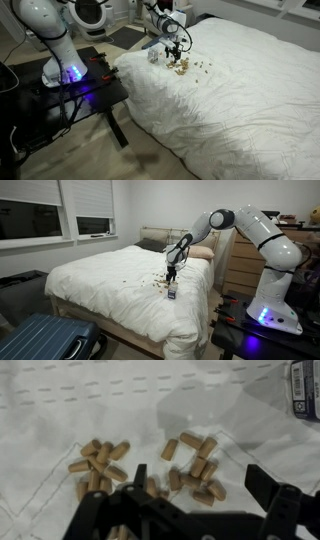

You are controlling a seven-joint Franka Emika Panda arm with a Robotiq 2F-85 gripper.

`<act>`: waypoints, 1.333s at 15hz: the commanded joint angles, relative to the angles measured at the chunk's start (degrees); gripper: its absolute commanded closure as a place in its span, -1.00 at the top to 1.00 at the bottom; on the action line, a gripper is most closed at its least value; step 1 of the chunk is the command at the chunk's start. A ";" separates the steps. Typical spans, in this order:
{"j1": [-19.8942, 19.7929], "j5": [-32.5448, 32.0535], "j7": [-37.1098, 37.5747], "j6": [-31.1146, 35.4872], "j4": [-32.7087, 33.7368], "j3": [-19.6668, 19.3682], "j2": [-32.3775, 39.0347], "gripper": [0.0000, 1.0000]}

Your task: Pick some objects from the bed and put them in the clear bottle

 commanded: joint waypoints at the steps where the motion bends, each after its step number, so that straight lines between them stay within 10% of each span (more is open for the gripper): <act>1: -0.44 1.21 1.18 -2.19 3.33 0.27 2.87 1.00; 14: 0.13 1.24 3.54 -1.88 9.74 -0.17 9.91 1.00; 19: 0.04 1.47 3.57 -3.39 10.75 0.02 10.23 0.00; 20: -0.01 1.58 3.56 -4.05 10.68 0.10 10.03 0.05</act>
